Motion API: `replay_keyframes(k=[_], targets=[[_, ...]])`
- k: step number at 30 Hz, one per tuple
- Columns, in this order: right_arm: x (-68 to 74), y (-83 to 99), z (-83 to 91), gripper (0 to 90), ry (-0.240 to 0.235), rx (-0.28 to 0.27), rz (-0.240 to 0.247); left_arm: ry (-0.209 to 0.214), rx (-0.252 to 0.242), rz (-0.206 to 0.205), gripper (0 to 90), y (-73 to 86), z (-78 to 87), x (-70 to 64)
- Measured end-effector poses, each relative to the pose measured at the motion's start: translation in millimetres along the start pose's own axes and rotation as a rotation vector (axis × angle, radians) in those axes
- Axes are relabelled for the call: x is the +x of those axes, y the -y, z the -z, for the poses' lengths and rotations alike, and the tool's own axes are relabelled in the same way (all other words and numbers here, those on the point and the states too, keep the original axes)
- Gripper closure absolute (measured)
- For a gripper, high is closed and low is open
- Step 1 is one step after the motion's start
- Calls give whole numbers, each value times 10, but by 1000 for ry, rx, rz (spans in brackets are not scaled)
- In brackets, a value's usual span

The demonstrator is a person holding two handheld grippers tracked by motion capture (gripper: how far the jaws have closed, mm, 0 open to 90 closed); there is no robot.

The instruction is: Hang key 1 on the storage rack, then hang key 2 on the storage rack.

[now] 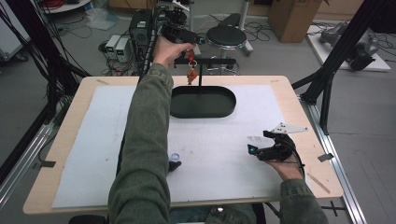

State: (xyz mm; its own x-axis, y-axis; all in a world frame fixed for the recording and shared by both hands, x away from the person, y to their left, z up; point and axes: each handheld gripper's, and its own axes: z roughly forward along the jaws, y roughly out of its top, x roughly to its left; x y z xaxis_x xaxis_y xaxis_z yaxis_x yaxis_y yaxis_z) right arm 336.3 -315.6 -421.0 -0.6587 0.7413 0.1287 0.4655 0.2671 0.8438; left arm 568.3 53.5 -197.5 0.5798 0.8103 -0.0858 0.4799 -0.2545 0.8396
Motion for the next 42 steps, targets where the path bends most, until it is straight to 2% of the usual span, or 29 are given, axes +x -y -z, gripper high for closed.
replay_keyframes(k=[3,4,6,9,12,18,20,29,34,38,42], targets=[[6,-1,1,5,-1,-1,-4,40,4,-3,73,2,92,-20],[6,0,-1,5,-3,2,-5,20,13,-6,73,4,114,-42],[10,0,-2,5,-7,10,-15,-3,34,-36,73,23,163,-84],[4,0,5,5,-2,11,-17,-1,38,-69,73,67,259,-116],[-6,2,14,5,-3,11,-22,40,7,-48,73,146,356,-68],[7,2,5,5,-9,14,-18,35,33,-30,72,356,470,45],[8,2,0,5,-8,16,-17,45,34,-24,73,416,513,63],[13,-2,-1,5,-9,16,-18,43,55,-54,73,766,718,11],[12,-2,3,5,-5,13,-10,78,51,-67,73,935,844,-40],[22,-1,8,5,-4,17,-16,89,62,-78,72,1040,909,-89],[25,0,12,5,-5,20,-17,94,82,-69,72,1174,938,-90]])
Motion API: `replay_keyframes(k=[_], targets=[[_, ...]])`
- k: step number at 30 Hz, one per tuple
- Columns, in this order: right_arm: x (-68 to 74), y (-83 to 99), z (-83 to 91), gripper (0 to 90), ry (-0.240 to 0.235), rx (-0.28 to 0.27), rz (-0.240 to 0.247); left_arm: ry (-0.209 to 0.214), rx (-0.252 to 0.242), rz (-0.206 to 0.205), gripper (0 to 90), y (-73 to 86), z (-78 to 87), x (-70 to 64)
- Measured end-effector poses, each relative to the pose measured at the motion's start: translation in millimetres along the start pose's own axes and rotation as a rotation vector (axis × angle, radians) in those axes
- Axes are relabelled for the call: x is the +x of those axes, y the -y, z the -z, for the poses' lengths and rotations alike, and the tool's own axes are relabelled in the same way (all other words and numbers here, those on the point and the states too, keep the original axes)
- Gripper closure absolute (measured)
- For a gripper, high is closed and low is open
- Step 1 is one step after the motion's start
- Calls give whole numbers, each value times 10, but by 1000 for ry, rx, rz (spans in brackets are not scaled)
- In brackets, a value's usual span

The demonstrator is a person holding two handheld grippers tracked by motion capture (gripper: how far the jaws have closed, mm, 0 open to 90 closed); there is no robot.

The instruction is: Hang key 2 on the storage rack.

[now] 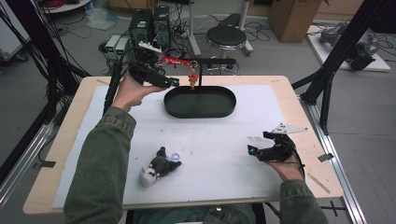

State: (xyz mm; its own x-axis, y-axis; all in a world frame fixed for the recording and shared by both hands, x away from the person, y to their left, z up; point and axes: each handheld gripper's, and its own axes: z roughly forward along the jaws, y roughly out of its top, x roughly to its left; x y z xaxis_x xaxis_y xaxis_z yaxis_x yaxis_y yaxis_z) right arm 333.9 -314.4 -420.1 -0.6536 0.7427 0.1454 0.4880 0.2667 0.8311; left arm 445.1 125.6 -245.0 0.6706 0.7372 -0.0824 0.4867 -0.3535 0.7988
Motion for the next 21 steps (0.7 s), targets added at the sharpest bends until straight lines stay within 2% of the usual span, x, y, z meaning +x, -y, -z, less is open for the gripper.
replay_keyframes(k=[7,15,21], targets=[[1,-3,-7,5,2,-1,0,-16,38,22,73,189,-14,39],[0,-2,-11,5,-1,0,3,-10,69,63,73,470,-65,89],[4,-2,-6,5,2,1,2,-5,82,72,72,608,-36,74]])
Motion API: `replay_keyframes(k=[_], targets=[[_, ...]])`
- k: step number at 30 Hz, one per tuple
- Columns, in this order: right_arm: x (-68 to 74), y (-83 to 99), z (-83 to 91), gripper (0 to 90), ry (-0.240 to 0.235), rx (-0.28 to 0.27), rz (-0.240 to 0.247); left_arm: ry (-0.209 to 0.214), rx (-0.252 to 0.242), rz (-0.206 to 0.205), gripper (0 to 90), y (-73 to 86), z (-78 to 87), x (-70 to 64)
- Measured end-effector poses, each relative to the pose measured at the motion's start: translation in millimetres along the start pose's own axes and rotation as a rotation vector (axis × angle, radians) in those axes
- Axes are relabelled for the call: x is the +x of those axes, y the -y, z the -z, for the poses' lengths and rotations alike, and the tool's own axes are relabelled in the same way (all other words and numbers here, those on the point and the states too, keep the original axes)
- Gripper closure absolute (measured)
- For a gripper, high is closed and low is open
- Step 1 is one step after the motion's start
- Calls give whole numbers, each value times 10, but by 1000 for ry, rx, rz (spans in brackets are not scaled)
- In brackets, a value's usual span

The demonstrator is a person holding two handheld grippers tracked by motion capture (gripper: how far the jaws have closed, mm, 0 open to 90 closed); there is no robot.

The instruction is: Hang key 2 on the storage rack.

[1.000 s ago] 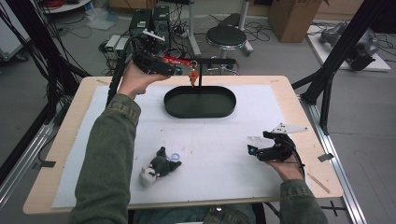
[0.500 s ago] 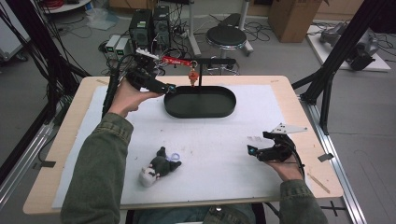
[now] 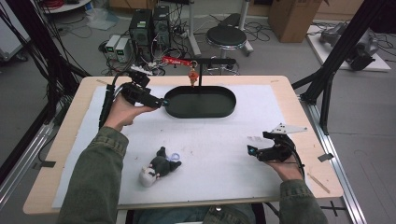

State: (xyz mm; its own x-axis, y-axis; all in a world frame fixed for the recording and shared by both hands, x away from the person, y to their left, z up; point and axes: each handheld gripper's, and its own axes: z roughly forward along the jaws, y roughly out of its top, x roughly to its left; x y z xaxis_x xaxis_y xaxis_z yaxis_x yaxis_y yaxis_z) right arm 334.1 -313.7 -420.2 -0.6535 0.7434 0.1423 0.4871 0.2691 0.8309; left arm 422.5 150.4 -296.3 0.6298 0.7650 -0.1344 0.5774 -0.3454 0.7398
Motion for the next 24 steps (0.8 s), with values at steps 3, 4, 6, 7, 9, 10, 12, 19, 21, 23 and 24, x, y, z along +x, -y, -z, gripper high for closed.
replay_keyframes(k=[3,4,6,7,9,10,12,19,21,23,24], targets=[[0,0,3,5,1,-1,-1,-1,11,-4,72,61,0,-29],[2,0,3,5,1,0,-4,-2,22,-8,72,98,1,-49],[0,0,4,5,2,1,-3,5,27,-13,72,144,0,-67],[0,0,2,5,3,0,0,7,30,-13,72,164,-1,-76],[2,0,1,5,2,0,-1,3,32,-12,72,199,-1,-96],[2,0,0,5,2,0,-1,11,33,-13,72,222,-3,-107],[2,-2,1,5,5,-1,-1,10,43,-26,73,261,-10,-133],[-11,-2,5,5,8,-4,3,9,73,-60,87,453,-37,-226],[-16,-1,11,5,11,-2,-3,4,78,-68,87,503,-39,-250],[-27,-2,25,5,16,-8,-9,7,84,-76,87,542,-47,-264],[-31,-3,28,5,16,-11,-9,6,91,-82,89,555,-53,-269]])
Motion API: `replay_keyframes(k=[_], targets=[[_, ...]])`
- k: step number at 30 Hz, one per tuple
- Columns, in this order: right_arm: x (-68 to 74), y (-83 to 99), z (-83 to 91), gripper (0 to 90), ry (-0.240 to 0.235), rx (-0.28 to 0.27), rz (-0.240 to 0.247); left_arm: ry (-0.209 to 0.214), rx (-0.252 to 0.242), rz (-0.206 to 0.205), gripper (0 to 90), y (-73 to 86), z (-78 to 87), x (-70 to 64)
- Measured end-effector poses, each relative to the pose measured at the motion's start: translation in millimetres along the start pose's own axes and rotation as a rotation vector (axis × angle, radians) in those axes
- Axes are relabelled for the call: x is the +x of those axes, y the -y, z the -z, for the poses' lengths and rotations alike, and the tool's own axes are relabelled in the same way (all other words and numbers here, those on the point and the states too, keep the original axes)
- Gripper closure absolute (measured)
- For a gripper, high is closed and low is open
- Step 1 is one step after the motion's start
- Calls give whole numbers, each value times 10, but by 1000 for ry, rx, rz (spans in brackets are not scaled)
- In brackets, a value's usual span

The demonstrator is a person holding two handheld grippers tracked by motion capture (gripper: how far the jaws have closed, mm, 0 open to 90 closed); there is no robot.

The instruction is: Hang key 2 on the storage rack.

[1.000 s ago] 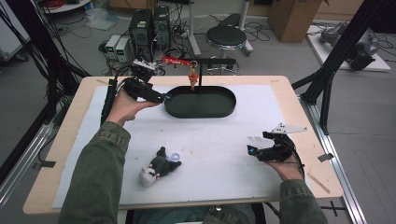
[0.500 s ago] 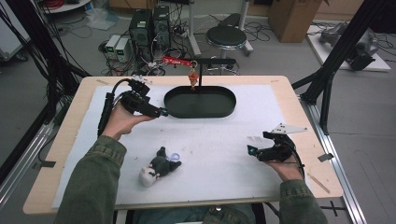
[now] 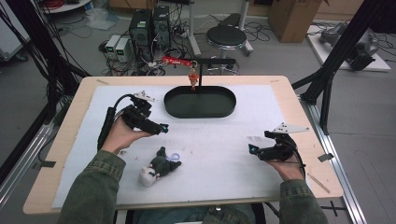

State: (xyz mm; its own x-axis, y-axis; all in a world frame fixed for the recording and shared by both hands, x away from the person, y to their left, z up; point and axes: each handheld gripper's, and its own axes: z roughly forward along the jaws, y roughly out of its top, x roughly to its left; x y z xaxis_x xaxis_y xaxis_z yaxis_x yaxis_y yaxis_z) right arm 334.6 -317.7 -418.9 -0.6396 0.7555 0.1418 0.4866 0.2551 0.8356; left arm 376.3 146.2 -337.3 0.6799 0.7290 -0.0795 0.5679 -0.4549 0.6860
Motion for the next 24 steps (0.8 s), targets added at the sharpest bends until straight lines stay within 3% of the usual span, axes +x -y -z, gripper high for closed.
replay_keyframes(k=[13,24], targets=[[-5,-1,-1,5,6,-2,2,-4,44,-29,94,248,-27,-165],[4,0,-14,5,3,7,5,38,96,-14,94,489,-36,-265]])
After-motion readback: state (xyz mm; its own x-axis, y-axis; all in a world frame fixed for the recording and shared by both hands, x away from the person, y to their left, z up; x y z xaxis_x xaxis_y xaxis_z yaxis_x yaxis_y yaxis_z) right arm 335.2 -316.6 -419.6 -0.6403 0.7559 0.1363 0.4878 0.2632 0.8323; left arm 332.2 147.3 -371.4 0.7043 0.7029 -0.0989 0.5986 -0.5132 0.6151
